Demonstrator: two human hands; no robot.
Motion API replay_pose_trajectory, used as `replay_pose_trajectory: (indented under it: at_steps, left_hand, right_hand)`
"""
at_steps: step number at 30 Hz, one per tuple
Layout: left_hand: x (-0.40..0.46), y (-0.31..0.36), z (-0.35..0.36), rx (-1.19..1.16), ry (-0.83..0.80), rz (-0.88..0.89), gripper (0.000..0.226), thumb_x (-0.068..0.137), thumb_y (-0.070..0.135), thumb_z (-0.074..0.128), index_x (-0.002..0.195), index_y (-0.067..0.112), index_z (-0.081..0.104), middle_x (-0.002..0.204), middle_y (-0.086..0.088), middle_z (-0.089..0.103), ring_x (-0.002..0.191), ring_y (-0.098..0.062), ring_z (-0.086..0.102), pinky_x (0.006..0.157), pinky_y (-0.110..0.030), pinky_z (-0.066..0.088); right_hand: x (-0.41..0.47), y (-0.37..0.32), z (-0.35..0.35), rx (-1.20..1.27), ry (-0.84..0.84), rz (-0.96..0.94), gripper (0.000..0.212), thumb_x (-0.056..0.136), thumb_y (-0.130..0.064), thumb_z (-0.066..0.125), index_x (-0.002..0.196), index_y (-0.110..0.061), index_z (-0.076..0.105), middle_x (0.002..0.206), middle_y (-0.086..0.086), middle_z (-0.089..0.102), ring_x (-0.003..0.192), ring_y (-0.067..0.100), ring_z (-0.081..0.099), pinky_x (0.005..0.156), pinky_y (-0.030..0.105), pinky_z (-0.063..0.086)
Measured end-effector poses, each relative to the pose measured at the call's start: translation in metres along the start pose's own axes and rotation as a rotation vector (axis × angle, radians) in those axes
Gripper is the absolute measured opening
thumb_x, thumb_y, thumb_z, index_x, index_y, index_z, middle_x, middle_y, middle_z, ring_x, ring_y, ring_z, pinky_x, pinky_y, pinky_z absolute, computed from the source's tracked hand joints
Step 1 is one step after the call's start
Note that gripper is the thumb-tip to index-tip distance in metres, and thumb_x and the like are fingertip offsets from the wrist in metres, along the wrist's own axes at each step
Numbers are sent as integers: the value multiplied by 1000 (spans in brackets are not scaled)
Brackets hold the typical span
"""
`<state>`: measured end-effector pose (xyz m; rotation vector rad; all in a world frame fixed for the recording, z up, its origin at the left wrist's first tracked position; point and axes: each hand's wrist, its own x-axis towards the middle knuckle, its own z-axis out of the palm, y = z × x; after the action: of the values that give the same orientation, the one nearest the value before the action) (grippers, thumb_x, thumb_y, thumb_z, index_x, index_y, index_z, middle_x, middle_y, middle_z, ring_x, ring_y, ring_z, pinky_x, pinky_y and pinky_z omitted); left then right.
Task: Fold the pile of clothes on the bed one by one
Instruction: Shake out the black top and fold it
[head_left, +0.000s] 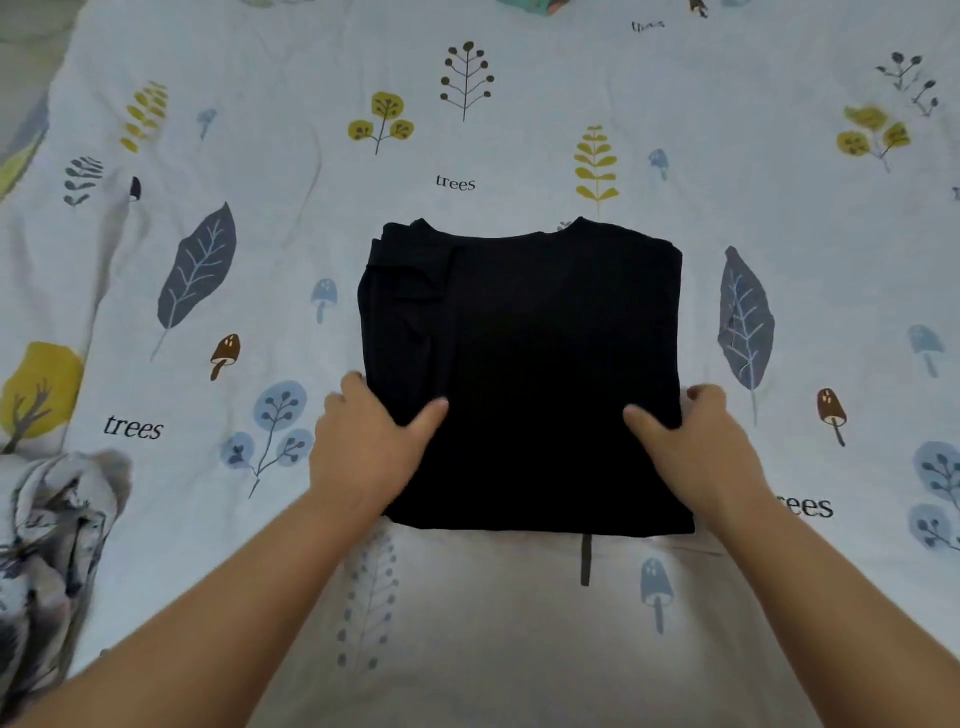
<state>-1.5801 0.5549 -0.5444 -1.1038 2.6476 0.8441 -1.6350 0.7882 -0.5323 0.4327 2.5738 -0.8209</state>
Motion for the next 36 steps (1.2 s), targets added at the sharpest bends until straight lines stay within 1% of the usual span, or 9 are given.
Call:
replay_pose_trajectory:
  at_steps: [7, 10, 14, 16, 21, 24, 27, 31, 36]
  left_hand:
    - [-33, -18, -16, -146, -50, 111, 21, 91, 23, 55, 105, 11, 44, 79, 7, 50, 73, -15, 49, 58, -26, 33]
    - [-67, -48, -30, -34, -147, 106, 17, 90, 26, 57, 93, 20, 41, 80, 4, 56, 81, -24, 58, 60, -29, 35]
    - [-104, -88, -35, 278, -462, 8, 42, 87, 38, 59, 125, 29, 41, 117, 5, 61, 112, -15, 57, 80, -23, 41]
    - [-104, -88, -38, 298, -401, -15, 48, 83, 44, 62, 124, 30, 42, 112, 7, 60, 109, -15, 57, 79, -25, 41]
    - [-65, -55, -33, 16, 52, 280, 58, 75, 30, 75, 125, 15, 49, 113, -8, 49, 104, -24, 51, 83, -34, 43]
    - [-34, -34, -26, 98, 47, 400, 57, 71, 27, 78, 123, 19, 56, 115, -10, 44, 106, -24, 42, 89, -33, 37]
    - [-7, -22, -20, 164, 51, 469, 22, 78, 25, 72, 97, 14, 69, 105, -8, 52, 101, -26, 45, 84, -34, 37]
    - [28, -16, -30, -134, 167, 280, 16, 89, 19, 58, 85, 7, 68, 83, -5, 64, 85, -22, 58, 66, -21, 30]
    - [40, -24, -41, -160, 382, 23, 24, 91, 15, 54, 111, 4, 57, 115, -15, 60, 101, -29, 56, 80, -27, 34]
  right_hand:
    - [-42, 18, -10, 27, -118, -37, 16, 89, -16, 57, 101, -11, 47, 97, 8, 59, 83, 22, 53, 66, 31, 38]
    - [-75, 41, -19, -92, -250, -32, 25, 85, -15, 61, 108, -18, 52, 96, -1, 61, 92, 20, 57, 68, 29, 38]
    - [-104, 70, -14, -289, -550, 63, 52, 84, -22, 61, 132, -25, 38, 112, -3, 57, 117, 17, 53, 80, 21, 38]
    - [-109, 71, -14, -314, -564, 101, 55, 85, -31, 61, 133, -29, 34, 105, -8, 53, 118, 14, 52, 80, 21, 38]
    - [-91, 53, -18, -260, -114, 55, 52, 84, -49, 59, 123, -19, 40, 109, 8, 64, 104, 29, 59, 72, 33, 36]
    - [-58, 30, -14, -62, 61, -88, 66, 87, -41, 59, 140, -17, 28, 122, 14, 57, 110, 33, 55, 81, 40, 41]
    - [-27, 12, -3, -66, 88, -129, 65, 91, -35, 56, 145, -21, 23, 130, 17, 44, 114, 37, 50, 89, 43, 42]
    - [4, 13, 1, -156, 190, -181, 22, 94, -19, 49, 113, -8, 53, 109, 20, 59, 96, 37, 54, 74, 34, 34]
    - [4, 12, 6, -83, 377, -210, 42, 91, -13, 50, 131, -3, 42, 131, 24, 43, 119, 38, 41, 94, 43, 35]
